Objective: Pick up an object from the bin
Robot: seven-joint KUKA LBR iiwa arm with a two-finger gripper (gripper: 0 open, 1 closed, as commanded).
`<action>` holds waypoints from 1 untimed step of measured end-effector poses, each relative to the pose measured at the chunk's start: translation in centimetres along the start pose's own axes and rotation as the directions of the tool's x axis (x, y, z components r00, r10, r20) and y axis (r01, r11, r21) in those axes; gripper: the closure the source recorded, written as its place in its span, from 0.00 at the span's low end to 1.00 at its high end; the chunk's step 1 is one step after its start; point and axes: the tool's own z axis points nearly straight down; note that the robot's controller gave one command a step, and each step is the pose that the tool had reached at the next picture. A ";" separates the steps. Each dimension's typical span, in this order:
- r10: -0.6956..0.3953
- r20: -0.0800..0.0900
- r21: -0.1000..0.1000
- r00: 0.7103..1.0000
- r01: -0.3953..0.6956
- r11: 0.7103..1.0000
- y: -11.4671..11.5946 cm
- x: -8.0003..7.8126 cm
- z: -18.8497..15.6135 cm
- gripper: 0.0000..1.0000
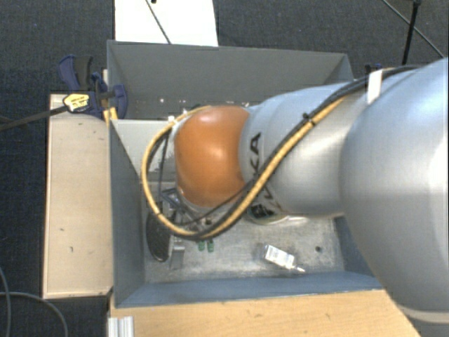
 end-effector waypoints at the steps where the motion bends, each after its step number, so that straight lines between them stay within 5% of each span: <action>1: -0.376 0.005 -0.001 0.927 0.376 0.927 0.6 -2.2 9.2 0.00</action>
Offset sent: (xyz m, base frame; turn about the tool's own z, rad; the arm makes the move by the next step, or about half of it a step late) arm 0.0210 0.0042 -0.0920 -0.3852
